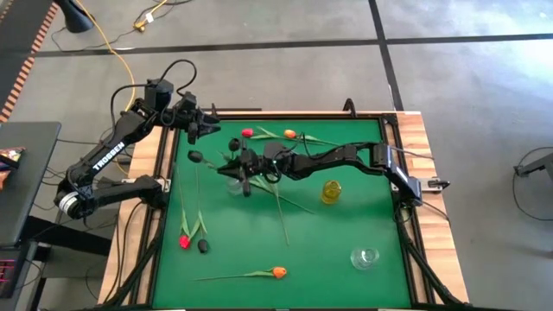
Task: Sort flowers into vase by color
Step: Put the black tulip into the top transparent vase
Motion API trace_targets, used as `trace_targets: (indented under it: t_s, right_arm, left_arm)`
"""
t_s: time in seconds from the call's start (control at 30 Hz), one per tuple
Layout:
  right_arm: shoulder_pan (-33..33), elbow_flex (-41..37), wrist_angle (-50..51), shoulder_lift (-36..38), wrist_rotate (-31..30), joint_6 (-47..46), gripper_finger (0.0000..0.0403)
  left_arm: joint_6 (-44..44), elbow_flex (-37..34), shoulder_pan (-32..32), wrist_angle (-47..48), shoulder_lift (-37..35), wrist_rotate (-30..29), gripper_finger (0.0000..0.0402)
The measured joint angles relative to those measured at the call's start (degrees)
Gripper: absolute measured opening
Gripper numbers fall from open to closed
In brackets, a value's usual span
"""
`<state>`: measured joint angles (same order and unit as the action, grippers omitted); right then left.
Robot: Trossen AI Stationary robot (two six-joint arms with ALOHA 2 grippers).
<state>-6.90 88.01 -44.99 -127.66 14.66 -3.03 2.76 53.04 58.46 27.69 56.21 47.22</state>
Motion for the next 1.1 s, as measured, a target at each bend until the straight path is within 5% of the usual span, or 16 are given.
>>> trace_targets:
  t_s: [0.33, 0.57, 0.83, 1.1]
  right_arm:
    - [-0.24, 0.00, 0.00, 0.00, 4.18, -1.71, 0.0062]
    - [-1.18, 0.00, 1.32, 0.24, 12.60, -5.36, 0.0069]
    - [-1.59, -0.02, 26.33, 7.10, 18.94, 2.48, 0.0149]
    - [-1.62, 0.00, 53.19, 14.71, 18.47, 13.50, 0.0197]
  left_arm:
    - [0.00, 0.02, 0.00, 0.01, 0.00, 0.00, 0.0209]
    - [0.00, 0.02, 0.00, -0.01, 0.00, 0.00, 0.0209]
    - [0.03, 0.02, 0.00, -0.20, 0.00, -0.04, 0.0209]
    - [2.66, 1.90, 0.00, 0.41, 0.00, -0.52, 0.0208]
